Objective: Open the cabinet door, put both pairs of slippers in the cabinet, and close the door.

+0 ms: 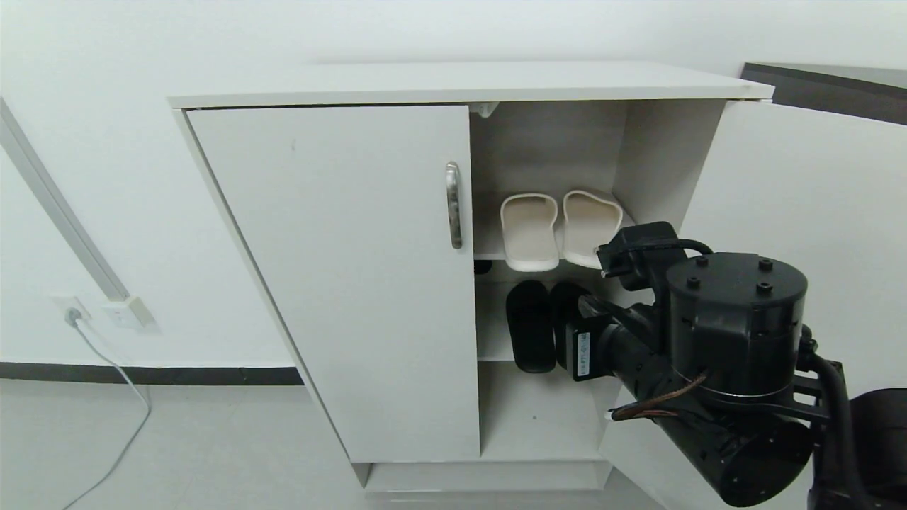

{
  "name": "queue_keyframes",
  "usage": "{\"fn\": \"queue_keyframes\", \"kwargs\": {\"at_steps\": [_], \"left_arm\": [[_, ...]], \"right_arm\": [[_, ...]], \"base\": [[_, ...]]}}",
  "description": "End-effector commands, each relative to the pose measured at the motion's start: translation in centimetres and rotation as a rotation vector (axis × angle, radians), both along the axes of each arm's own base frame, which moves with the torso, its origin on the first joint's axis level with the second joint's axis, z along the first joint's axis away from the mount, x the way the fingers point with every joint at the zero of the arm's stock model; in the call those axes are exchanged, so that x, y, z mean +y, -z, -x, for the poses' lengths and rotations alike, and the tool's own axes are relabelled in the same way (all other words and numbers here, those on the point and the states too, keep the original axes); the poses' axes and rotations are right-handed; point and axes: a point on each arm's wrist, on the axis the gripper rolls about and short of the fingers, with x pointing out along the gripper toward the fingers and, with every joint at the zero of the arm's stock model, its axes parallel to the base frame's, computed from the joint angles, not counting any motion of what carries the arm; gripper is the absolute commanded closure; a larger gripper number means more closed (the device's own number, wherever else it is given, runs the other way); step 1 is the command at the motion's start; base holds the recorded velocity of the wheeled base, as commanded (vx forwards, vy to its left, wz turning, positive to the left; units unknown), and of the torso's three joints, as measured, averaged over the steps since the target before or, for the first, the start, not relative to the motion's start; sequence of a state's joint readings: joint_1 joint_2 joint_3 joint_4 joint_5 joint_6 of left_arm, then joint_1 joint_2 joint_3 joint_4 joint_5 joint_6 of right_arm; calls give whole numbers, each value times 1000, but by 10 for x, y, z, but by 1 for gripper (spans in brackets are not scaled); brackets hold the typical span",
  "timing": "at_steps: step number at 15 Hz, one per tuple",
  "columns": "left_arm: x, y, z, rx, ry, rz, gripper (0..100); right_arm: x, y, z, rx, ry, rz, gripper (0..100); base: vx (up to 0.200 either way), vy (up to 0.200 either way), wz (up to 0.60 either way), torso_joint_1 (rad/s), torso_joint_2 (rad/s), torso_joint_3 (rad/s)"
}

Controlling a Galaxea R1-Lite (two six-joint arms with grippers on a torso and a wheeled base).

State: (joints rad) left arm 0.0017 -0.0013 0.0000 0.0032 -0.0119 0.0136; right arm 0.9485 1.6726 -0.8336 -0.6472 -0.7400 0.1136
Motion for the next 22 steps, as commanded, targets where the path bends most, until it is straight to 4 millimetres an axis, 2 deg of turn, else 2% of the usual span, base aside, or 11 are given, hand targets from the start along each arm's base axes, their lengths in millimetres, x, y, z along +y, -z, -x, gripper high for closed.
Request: {"fn": "queue_keyframes", "kwargs": {"at_steps": [1,8,12,22], "left_arm": [[0,0,0,1,-1,0,100],[0,0,0,1,-1,0,100],[0,0,0,1,1,0,100],[0,0,0,1,-1,0,100]], "right_arm": [[0,3,0,6,0,6,100],[-1,5,0,1,-3,0,100],[-5,14,-3,23,1,28,100],[-4,16,-4,26,0,29,100]], "base": [[-200,0,0,2,-2,-2],[-200,0,0,2,3,0],[0,0,0,0,0,0],[0,0,0,0,0,0]]}}
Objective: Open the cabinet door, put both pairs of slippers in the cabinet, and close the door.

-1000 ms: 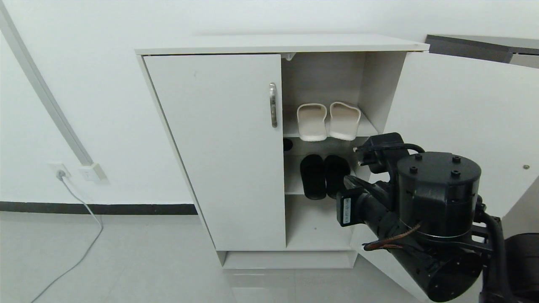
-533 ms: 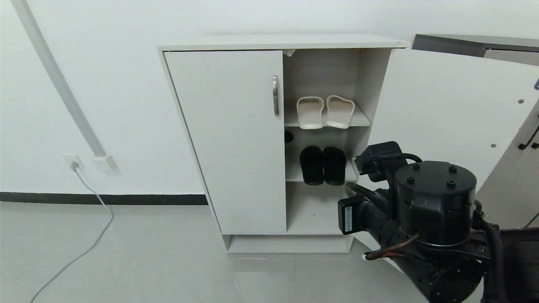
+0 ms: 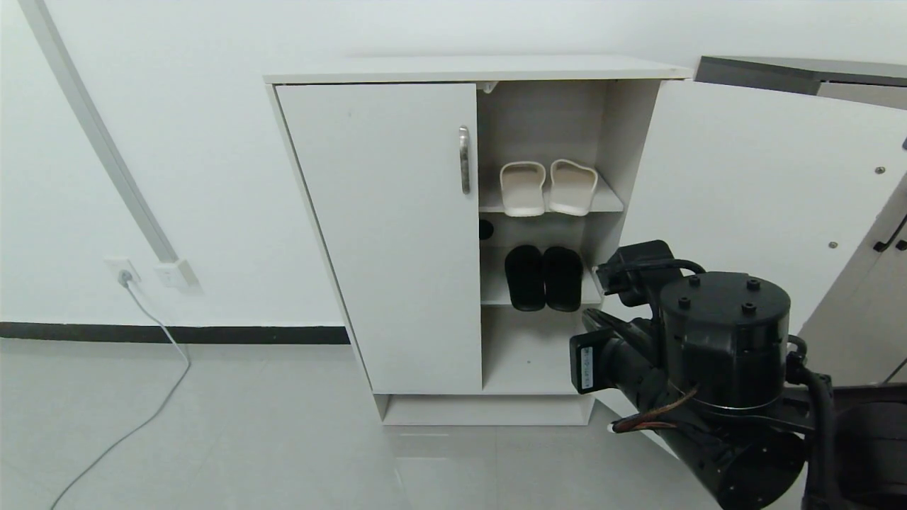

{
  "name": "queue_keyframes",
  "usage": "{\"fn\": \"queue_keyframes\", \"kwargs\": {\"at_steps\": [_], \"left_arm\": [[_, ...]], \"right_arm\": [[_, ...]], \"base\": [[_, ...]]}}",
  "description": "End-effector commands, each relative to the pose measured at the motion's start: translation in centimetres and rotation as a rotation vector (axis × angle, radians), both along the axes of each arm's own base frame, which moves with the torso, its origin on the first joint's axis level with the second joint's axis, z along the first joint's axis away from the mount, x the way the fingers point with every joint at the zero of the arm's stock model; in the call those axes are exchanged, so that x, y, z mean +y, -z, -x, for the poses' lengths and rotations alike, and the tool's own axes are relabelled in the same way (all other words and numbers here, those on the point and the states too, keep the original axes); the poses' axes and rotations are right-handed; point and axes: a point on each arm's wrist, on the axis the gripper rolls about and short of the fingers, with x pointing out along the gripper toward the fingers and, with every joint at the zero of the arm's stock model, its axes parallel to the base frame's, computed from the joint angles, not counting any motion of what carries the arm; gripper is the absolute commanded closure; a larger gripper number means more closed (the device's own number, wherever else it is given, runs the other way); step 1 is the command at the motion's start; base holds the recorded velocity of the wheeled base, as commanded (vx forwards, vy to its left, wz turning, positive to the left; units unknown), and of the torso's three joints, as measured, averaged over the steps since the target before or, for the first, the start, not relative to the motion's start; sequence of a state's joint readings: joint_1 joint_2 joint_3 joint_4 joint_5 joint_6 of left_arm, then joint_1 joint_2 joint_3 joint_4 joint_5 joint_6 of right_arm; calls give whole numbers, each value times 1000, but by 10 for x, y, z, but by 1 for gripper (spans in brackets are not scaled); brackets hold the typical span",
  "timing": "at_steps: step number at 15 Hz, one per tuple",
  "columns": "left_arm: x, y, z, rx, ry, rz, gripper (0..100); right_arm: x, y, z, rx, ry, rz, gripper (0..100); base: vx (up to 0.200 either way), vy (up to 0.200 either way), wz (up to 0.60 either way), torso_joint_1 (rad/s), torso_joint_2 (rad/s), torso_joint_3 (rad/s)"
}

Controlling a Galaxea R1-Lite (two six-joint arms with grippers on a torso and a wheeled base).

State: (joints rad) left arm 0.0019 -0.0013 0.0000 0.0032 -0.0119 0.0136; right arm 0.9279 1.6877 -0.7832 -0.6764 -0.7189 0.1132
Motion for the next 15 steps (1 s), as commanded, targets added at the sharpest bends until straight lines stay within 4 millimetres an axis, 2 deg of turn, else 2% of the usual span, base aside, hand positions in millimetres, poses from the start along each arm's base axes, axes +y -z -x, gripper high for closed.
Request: {"fn": "queue_keyframes", "kwargs": {"at_steps": [1,11,15], "left_arm": [[0,0,0,1,1,0,100],[0,0,0,1,1,0,100],[0,0,0,1,1,0,100]], "right_arm": [[1,1,0,3,0,5,100],[1,2,-1,5,2,8,100],[1,2,-2,5,5,8,100]], "base": [[0,0,0,0,0,0],[0,0,0,0,0,0],[0,0,0,13,-193,-290]]}}
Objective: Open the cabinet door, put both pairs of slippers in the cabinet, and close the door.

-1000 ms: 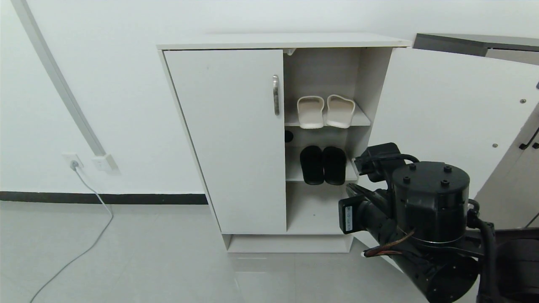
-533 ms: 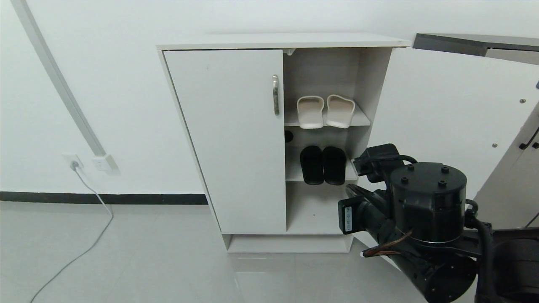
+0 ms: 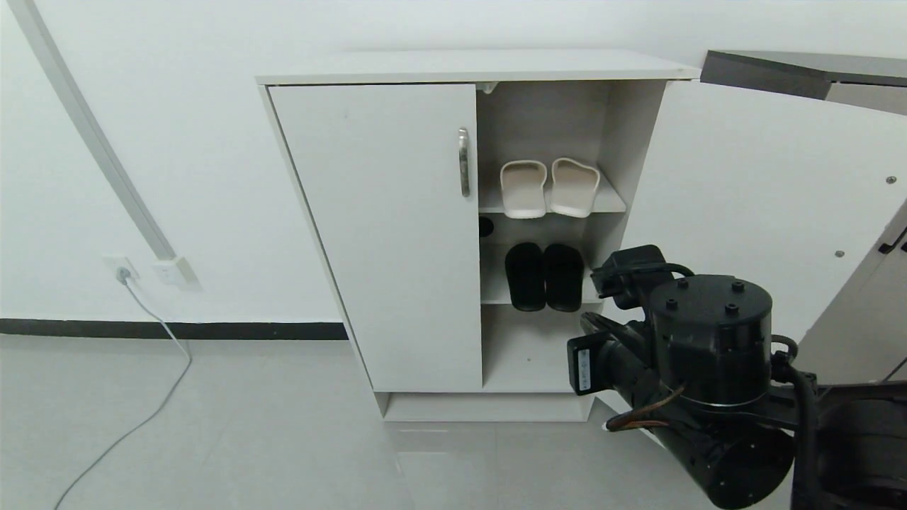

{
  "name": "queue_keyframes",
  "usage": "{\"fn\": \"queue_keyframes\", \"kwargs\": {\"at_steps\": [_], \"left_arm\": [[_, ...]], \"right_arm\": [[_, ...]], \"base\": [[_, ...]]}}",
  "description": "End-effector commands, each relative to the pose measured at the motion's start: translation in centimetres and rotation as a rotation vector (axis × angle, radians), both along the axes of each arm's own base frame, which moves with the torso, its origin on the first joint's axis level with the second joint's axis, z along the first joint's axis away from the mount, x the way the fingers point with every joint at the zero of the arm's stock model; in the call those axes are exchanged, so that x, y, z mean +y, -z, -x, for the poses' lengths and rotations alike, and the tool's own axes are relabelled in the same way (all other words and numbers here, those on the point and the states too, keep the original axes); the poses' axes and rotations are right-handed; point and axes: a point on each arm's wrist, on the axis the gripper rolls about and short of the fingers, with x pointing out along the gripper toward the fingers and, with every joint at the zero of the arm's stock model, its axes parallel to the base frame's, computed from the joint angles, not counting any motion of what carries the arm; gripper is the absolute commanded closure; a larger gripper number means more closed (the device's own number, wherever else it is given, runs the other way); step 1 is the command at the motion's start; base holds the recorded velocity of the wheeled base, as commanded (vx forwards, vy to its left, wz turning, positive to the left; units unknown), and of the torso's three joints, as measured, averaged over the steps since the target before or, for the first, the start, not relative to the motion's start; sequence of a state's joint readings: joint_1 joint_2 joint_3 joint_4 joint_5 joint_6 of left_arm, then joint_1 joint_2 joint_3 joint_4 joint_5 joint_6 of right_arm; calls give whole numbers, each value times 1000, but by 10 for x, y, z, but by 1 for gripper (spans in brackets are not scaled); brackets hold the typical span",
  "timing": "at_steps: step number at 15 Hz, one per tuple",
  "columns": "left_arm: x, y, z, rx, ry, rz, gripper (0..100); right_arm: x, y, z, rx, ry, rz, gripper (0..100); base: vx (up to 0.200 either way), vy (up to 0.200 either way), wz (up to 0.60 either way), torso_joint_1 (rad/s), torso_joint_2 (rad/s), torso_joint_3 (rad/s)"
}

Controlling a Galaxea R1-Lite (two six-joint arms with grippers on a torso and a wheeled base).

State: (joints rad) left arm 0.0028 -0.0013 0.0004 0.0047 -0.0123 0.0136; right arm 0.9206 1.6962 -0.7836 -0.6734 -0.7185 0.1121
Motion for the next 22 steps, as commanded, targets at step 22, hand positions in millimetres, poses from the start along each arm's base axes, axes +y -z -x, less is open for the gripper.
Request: {"fn": "queue_keyframes", "kwargs": {"at_steps": [22], "left_arm": [[0,0,0,-1,1,0,100]], "right_arm": [[-2,1,-1,2,8,1,100]], "base": [[0,0,0,151,-497,-327]]}}
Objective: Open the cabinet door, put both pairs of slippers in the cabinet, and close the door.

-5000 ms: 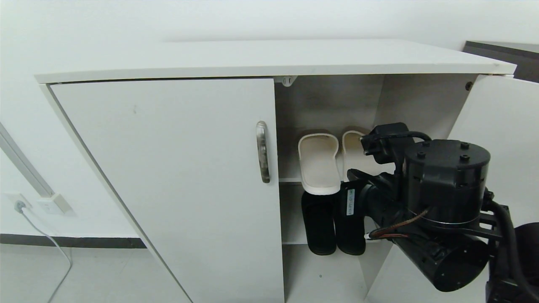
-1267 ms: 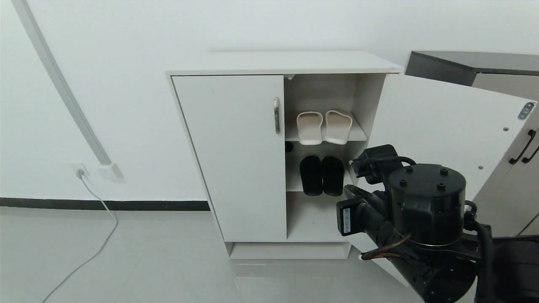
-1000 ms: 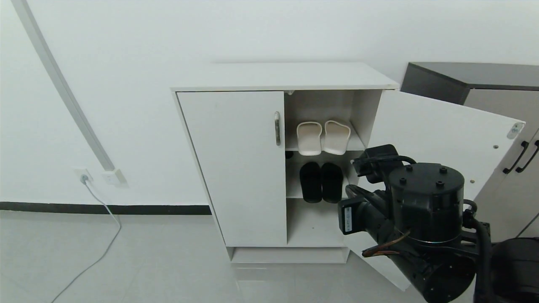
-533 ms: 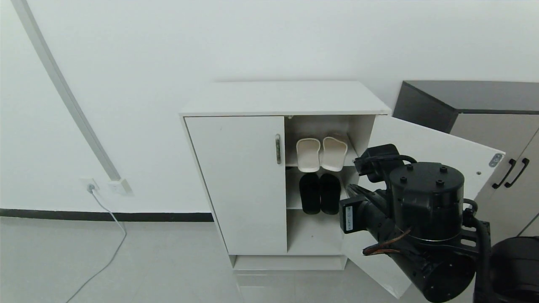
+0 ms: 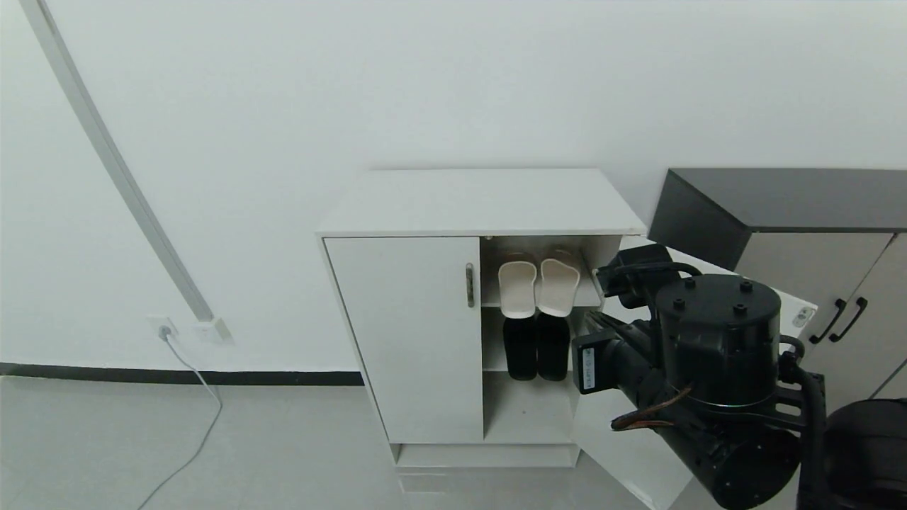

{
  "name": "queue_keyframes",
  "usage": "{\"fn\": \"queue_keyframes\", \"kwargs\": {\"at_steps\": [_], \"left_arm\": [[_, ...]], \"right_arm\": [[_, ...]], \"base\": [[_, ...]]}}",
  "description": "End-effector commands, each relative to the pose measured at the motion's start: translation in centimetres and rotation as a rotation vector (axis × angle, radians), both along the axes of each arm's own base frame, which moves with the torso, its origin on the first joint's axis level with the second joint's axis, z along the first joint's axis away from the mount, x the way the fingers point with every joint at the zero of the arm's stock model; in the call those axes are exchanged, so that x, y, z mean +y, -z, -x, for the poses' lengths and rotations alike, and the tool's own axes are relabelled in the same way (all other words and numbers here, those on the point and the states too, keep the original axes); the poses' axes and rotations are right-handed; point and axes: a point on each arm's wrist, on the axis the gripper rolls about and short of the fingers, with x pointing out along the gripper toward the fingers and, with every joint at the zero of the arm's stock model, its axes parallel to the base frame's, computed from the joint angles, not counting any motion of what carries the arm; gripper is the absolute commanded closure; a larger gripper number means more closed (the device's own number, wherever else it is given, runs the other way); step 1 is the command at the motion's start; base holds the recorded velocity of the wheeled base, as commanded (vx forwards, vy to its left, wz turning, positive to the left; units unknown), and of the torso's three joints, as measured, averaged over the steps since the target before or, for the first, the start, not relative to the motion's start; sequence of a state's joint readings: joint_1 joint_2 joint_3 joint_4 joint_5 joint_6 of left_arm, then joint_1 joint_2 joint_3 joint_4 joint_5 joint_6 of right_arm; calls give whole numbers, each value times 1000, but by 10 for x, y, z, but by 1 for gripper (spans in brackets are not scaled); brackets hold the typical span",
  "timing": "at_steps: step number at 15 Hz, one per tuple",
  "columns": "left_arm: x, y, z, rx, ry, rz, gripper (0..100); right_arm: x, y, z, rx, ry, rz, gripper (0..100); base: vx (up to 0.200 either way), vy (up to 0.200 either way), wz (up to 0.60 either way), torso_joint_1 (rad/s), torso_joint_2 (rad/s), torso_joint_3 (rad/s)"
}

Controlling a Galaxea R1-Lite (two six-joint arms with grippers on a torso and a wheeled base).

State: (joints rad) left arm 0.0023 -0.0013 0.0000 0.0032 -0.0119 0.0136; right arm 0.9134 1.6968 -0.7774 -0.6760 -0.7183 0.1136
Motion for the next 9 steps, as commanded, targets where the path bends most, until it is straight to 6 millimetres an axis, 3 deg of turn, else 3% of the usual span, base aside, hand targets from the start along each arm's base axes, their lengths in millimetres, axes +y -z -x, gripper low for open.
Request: {"fn": "queue_keyframes", "kwargs": {"at_steps": [1,9], "left_arm": [[0,0,0,1,0,0,100],[0,0,0,1,0,0,100]], "right_arm": [[0,0,0,-1,0,-1,100],[-2,7,-3,13,2,16,100]], "base": [[0,0,0,227,-540,-320],[0,0,0,257,-576,-325]]}}
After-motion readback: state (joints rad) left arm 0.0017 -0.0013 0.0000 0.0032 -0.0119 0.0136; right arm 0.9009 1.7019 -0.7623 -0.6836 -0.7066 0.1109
